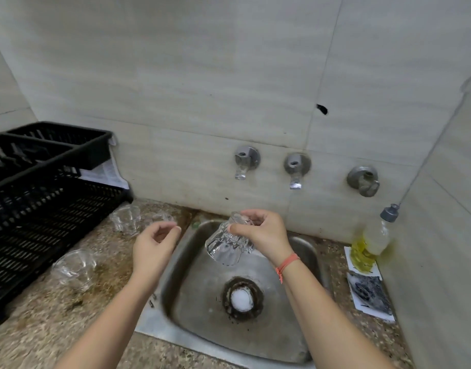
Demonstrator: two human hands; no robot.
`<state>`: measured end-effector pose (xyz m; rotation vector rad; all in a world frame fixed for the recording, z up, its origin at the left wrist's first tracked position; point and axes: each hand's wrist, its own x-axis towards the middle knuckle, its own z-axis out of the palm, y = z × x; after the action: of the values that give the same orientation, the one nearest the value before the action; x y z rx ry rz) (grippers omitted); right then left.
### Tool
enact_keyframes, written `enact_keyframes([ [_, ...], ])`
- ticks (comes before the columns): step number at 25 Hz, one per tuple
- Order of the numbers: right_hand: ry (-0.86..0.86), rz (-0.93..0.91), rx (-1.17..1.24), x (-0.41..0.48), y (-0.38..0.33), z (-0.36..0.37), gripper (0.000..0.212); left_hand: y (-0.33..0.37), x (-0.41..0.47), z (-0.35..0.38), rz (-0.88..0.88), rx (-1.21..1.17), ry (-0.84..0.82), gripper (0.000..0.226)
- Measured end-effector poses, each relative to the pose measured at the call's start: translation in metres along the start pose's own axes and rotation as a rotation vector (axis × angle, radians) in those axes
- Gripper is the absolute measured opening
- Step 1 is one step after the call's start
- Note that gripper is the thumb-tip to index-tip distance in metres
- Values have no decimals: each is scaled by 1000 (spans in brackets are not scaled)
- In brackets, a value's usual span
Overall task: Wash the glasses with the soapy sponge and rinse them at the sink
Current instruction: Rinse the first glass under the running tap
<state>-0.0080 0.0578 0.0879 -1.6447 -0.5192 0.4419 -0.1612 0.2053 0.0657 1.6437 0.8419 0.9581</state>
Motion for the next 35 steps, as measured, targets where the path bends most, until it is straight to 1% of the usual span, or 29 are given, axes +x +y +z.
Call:
enact_keyframes([
  [3, -65, -76, 48, 13, -40, 60, 41, 25, 53, -75, 153, 32, 110, 12],
  [5, -101, -138, 77, 20, -73, 112, 41, 45, 96, -131, 213, 8, 210, 16],
  [7, -162, -227, 78, 33, -105, 183, 43, 55, 140, -202, 250, -16, 267, 15],
  [9, -167, -271, 88, 44, -138, 240, 42, 60, 176, -253, 264, 13, 250, 11],
  [12, -175, -316, 116, 68, -181, 343, 41, 54, 231, -336, 275, 44, 230, 4],
  [15, -182, -347, 57, 91, -210, 425, 47, 36, 280, -385, 205, 16, 217, 5],
  [17, -196, -365, -6, 106, -219, 469, 46, 23, 309, -403, 159, -2, 182, 6],
  [19, -206, -363, -75, 120, -224, 502, 45, 13, 334, -408, 116, -7, 166, 2],
  [23, -205, -352, -177, 153, -224, 553, 50, -3, 376, -413, 56, -38, 151, 3],
  [24, -209, -351, -210, 161, -223, 563, 47, -6, 384, -413, 44, -38, 149, 1],
  [27, -236, -342, -355, 179, -214, 589, 44, -17, 404, -416, 18, -27, 169, 8],
  [31, -289, -371, -563, 198, -196, 613, 56, -24, 414, -423, 5, -39, 168, 7],
  [35, -342, -380, -758, 202, -184, 622, 62, -29, 418, -428, -12, -49, 151, 7],
])
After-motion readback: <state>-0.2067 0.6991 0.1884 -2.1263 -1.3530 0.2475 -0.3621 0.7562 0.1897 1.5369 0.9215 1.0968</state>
